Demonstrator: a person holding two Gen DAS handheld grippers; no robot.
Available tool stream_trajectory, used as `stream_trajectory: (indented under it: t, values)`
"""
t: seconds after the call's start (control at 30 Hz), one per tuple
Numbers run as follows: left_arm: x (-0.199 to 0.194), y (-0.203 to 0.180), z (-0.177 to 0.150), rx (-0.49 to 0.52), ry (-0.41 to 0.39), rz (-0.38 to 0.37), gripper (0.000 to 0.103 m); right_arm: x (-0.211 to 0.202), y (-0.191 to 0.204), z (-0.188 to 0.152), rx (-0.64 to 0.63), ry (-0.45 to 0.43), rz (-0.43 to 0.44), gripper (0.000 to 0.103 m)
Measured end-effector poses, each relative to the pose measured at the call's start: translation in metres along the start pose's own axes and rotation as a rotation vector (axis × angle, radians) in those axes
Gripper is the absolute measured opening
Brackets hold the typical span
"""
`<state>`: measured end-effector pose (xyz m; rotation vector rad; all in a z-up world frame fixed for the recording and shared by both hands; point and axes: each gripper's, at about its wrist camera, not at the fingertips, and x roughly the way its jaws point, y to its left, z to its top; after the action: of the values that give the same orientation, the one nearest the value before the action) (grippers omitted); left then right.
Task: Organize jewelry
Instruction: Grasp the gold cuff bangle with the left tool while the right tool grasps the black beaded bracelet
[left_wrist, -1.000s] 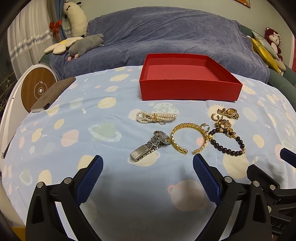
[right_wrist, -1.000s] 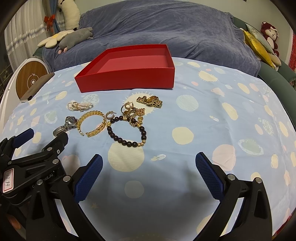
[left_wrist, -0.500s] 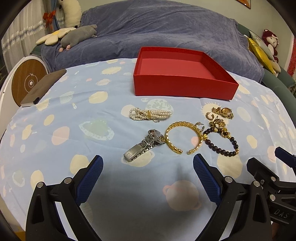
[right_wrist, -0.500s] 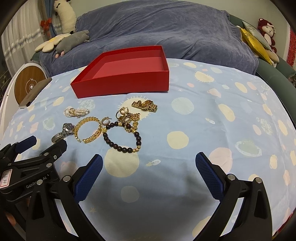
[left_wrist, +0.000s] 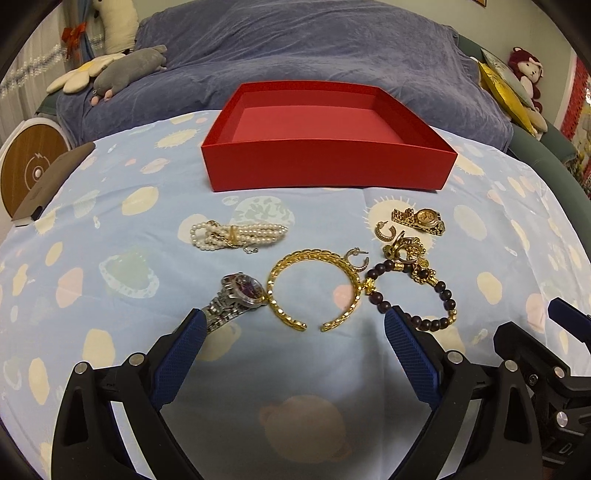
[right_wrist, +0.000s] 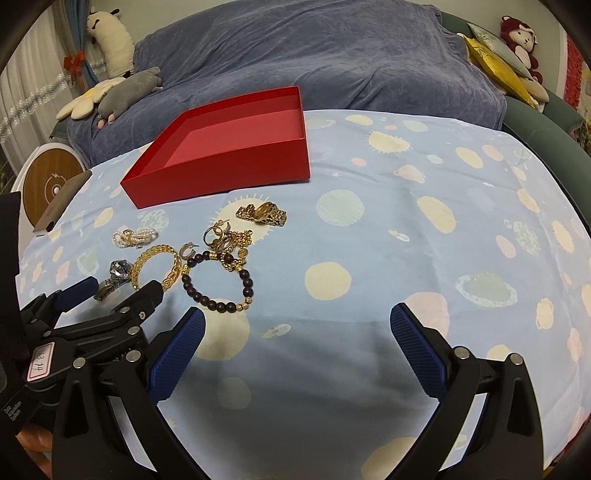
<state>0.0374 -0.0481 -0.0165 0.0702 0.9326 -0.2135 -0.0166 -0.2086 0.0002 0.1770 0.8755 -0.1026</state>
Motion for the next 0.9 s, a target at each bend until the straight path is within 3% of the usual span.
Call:
stream_trajectory:
  t: [0.1, 0.33, 0.47, 0.7, 0.9]
  values:
    - [0.010, -0.005, 0.003, 0.004, 0.021, -0.005, 0.077, 0.001, -0.004, 0.001, 0.008, 0.004, 0.004, 0.098]
    - [0.017, -0.009, 0.006, 0.010, 0.006, 0.022, 0.075, 0.001, -0.007, 0.001, 0.012, 0.007, 0.009, 0.098]
    - [0.017, -0.009, 0.006, 0.023, -0.012, 0.022, 0.057, 0.001, -0.007, 0.001, 0.005, 0.006, 0.008, 0.098]
    - [0.015, -0.006, 0.008, 0.011, -0.010, 0.008, 0.056, 0.001, -0.004, 0.000, -0.005, 0.007, 0.005, 0.098]
    - [-0.013, 0.010, 0.014, -0.038, -0.043, -0.043, 0.056, 0.001, -0.002, 0.002, -0.011, 0.000, 0.015, 0.098]
